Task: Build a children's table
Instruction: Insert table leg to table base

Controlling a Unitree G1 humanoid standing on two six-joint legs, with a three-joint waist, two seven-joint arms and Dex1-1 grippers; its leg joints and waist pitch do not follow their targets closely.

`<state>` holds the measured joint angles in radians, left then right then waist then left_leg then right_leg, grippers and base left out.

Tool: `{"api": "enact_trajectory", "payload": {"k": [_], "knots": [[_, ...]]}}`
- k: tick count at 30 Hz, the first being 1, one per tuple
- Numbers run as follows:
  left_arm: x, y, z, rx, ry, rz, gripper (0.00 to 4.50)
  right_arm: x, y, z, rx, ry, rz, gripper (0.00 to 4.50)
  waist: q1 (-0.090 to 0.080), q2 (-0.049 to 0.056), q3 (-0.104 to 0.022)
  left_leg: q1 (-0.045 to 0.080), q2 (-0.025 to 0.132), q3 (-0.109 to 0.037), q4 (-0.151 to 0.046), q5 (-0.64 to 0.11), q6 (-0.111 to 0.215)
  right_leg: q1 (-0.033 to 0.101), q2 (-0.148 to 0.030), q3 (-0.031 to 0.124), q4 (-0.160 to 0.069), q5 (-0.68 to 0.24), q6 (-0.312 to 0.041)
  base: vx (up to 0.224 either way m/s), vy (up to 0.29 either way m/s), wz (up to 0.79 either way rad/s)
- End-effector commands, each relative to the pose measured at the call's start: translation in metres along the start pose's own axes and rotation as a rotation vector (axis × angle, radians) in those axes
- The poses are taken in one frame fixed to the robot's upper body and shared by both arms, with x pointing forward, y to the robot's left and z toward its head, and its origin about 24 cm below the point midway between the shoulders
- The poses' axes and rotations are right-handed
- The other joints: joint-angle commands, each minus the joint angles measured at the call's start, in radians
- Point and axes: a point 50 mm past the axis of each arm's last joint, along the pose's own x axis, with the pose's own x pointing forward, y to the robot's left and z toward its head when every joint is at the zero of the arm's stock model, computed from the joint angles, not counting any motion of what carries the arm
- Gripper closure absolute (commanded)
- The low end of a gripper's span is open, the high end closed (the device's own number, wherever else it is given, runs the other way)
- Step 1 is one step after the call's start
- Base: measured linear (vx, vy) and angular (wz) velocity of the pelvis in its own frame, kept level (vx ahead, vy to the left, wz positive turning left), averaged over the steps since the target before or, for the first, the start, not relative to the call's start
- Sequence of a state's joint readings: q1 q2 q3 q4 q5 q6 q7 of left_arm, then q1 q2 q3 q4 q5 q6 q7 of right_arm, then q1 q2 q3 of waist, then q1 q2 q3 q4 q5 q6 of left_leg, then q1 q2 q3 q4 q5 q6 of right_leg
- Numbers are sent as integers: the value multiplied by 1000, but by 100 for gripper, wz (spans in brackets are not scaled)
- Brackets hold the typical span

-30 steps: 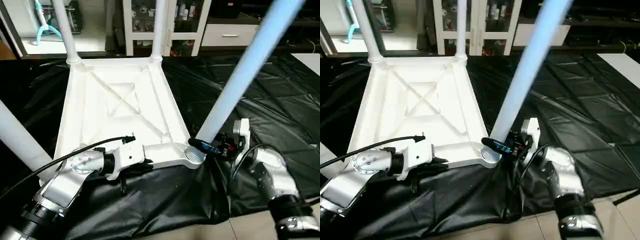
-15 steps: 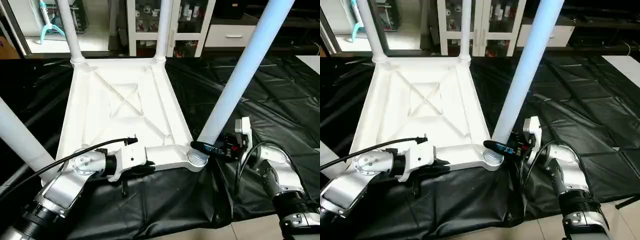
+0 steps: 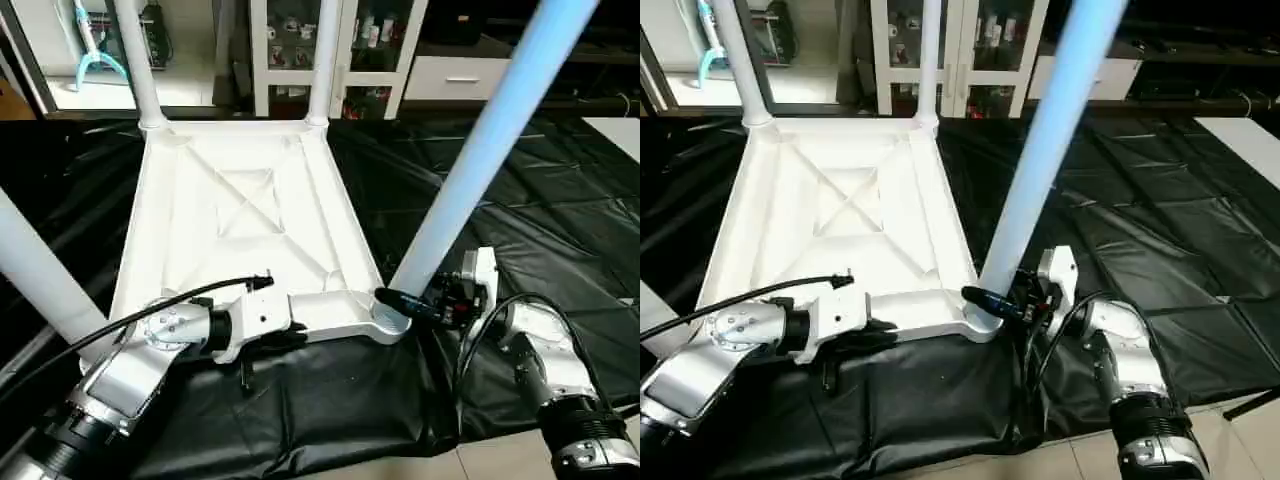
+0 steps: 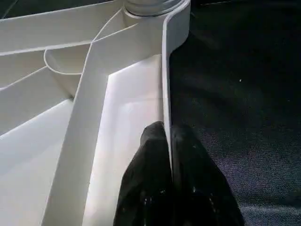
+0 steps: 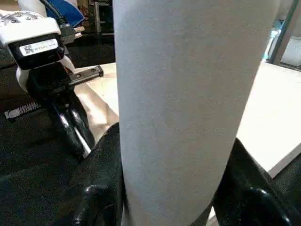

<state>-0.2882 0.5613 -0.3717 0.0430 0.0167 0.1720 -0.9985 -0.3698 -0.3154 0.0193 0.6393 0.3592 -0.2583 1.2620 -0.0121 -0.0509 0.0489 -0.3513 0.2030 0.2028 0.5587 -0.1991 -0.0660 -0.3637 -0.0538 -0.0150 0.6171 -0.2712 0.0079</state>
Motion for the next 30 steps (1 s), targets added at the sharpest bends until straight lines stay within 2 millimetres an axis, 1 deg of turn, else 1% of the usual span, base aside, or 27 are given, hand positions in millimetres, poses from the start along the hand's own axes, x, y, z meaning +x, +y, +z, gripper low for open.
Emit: {"api": "enact_trajectory", "payload": {"k": [1, 5, 10, 11, 12, 13, 16, 17, 18, 19, 20, 22, 24, 25, 30], "knots": [[6, -7, -12, -25, 62, -36, 450, -16, 23, -54, 208, 226, -28, 263, -11, 8, 0, 10, 48, -29, -79, -400, -13, -27, -68, 50, -119, -379, -154, 0, 0, 0], [6, -7, -12, -26, 63, -35, 450, -17, 21, -55, 235, 212, -57, 263, -13, 8, 1, 10, 48, -32, -80, -419, -17, -30, -71, 51, -122, -418, -144, 0, 0, 0], [5, -7, -13, -28, 64, -34, 450, -19, 17, -56, 288, 157, -136, 263, -16, 8, 1, 10, 49, -33, -81, -424, -20, -32, -71, 52, -123, -422, -140, 0, 0, 0], [5, -7, -13, -28, 65, -33, 450, -20, 14, -54, 328, 114, -190, 263, -16, 9, 2, 11, 48, -33, -82, -428, -21, -33, -70, 52, -124, -425, -140, 0, 0, 0], [5, -7, -13, -28, 65, -33, 450, -20, 13, -54, 337, 105, -200, 263, -16, 9, 2, 12, 49, -33, -82, -430, -22, -33, -70, 52, -124, -424, -141, 0, 0, 0], [5, -7, -13, -28, 65, -33, 450, -20, 11, -53, 382, 61, -246, 263, -18, 12, 6, 10, 48, -34, -85, -441, -26, -34, -68, 51, -124, -425, -141, 0, 0, 0], [5, -6, -13, -28, 64, -33, 450, -21, 11, -54, 429, 34, -268, 263, -19, 12, 4, 12, 48, -35, -85, -446, -30, -35, -70, 51, -124, -424, -139, 0, 0, 0], [5, -6, -12, -27, 64, -32, 450, -21, 12, -55, 441, 35, -262, 263, -18, 14, 4, 12, 48, -35, -85, -446, -32, -36, -70, 51, -124, -422, -139, 0, 0, 0], [5, -6, -12, -27, 64, -33, 450, -22, 15, -56, 454, 42, -250, 263, -17, 13, 4, 13, 48, -34, -84, -444, -31, -37, -70, 51, -125, -420, -139, 0, 0, 0], [5, -6, -12, -27, 64, -33, 450, -22, 16, -57, 456, 46, -245, 263, -17, 12, 5, 13, 48, -33, -84, -443, -31, -37, -70, 52, -126, -421, -138, 0, 0, 0], [5, -6, -12, -26, 65, -34, 450, -23, 19, -59, 450, 68, -226, 263, -16, 16, 6, 13, 48, -33, -84, -440, -31, -37, -71, 52, -125, -418, -137, 0, 0, 0], [4, -6, -12, -26, 65, -34, 450, -23, 19, -59, 449, 75, -221, 263, -15, 14, 5, 13, 48, -32, -84, -433, -31, -36, -70, 52, -125, -408, -137, 0, 0, 0], [5, -5, -12, -25, 65, -36, 450, -24, 21, -61, 399, 122, -192, 263, -15, 15, 4, 13, 49, -32, -84, -426, -30, -35, -70, 51, -124, -395, -141, 0, 0, 0], [5, -5, -12, -25, 66, -37, 450, -24, 23, -61, 361, 159, -164, 263, -15, 15, 6, 12, 49, -32, -85, -429, -32, -36, -70, 50, -125, -395, -142, 0, 0, 0], [5, -5, -13, -25, 67, -39, 450, -23, 24, -62, 289, 234, -118, 263, -17, 13, 8, 12, 48, -34, -85, -451, -33, -38, -71, 51, -128, -438, -130, 0, 0, 0]]}}
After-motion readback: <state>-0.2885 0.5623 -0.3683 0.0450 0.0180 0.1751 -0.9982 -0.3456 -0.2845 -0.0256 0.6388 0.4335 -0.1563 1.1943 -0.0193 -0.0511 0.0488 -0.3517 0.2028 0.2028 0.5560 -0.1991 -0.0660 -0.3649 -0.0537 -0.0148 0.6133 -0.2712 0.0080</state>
